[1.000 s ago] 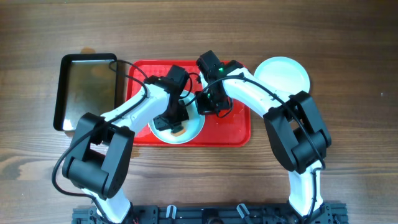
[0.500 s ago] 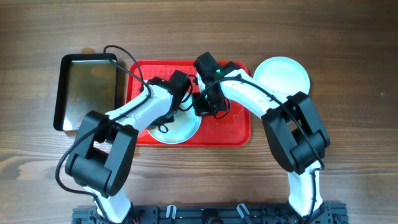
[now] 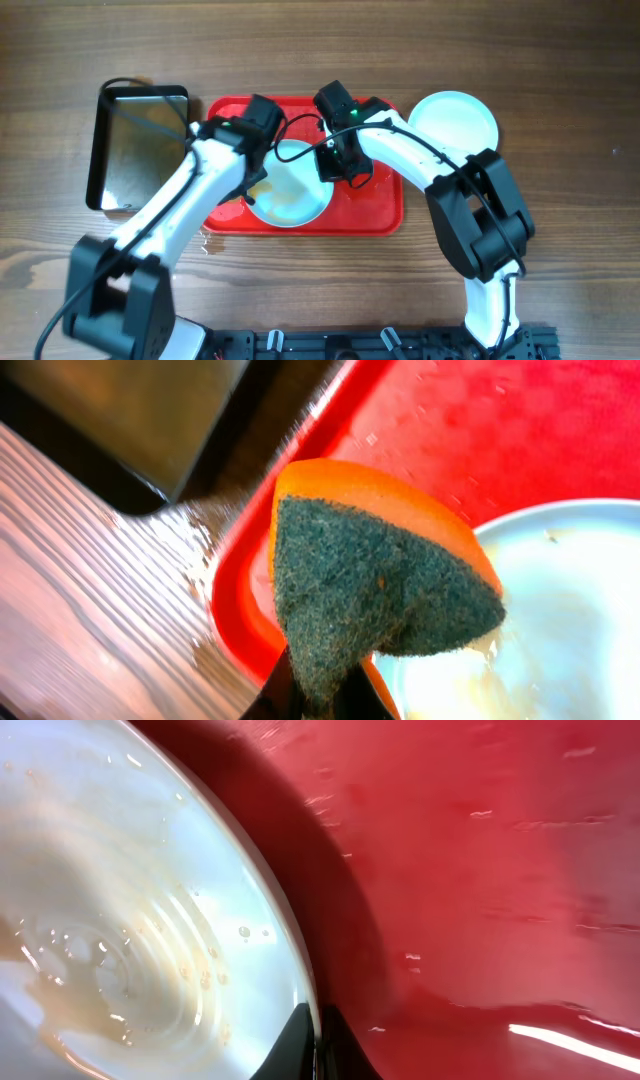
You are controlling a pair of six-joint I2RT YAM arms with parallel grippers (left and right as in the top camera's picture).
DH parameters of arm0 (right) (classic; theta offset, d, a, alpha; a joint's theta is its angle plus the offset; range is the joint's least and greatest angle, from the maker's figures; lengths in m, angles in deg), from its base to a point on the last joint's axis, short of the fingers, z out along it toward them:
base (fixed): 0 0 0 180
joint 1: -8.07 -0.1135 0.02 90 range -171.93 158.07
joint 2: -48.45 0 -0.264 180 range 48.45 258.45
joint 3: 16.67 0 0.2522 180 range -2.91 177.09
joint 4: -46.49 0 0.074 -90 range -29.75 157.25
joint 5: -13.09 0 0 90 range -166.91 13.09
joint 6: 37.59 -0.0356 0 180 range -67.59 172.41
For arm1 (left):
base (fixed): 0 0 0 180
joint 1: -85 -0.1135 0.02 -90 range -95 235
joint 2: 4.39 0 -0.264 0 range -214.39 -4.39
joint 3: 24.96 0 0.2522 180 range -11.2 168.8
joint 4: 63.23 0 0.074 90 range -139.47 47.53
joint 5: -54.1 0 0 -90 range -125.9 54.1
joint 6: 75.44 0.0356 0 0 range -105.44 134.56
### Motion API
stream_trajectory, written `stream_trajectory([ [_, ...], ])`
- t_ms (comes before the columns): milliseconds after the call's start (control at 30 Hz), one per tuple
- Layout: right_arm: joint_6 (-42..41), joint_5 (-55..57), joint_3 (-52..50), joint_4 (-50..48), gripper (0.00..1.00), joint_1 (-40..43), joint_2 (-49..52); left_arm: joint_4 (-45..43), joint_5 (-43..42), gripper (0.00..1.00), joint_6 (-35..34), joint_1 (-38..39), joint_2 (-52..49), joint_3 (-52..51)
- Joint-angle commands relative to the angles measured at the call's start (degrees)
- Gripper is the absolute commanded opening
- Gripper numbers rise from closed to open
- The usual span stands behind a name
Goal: Clean dirty plates on tray and stack at the side
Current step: 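Lift the last plate with the right gripper and stack it on the pile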
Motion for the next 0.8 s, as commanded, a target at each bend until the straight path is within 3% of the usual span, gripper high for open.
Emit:
stream_trajectory([
  [0, -0.04, 10.67, -0.76, 2.14, 0.04, 0.57, -7.1, 2.38, -8.63, 0.04, 0.72, -1.97, 2.99, 1.07],
  [67, 0.26, 18.08, -0.76, 3.89, 0.04, 0.57, -13.51, 3.61, -8.63, 0.04, 0.85, -2.58, 2.97, 0.85],
  [167, 11.69, 23.28, -0.76, 5.03, 0.04, 0.55, -22.69, 3.78, -8.63, 0.08, 0.87, -2.67, 2.97, 0.85],
  [300, 13.03, 37.75, -0.76, 8.41, 0.04, 0.55, -30.01, 3.85, -8.61, 0.11, 1.07, -2.67, 2.97, 0.85],
  [400, 13.81, 48.11, -0.76, 9.46, 0.04, 0.55, -31.43, 3.78, -8.61, 0.09, 2.14, -2.67, 2.97, 0.85],
  [533, 23.74, 54.93, -0.79, 9.42, 0.04, -0.02, -31.17, 3.56, -8.63, 0.04, 2.34, -2.67, 2.97, 0.85],
  [667, 24.0, 70.84, -0.79, 8.5, 0.04, -4.46, -31.17, 2.99, -8.63, 0.04, 2.36, -2.67, 2.97, 0.85],
  [767, 31.04, 79.43, -0.79, 5.49, 0.04, -8.26, -31.17, 2.93, -8.63, 0.04, 2.34, -2.67, 2.97, 0.85],
])
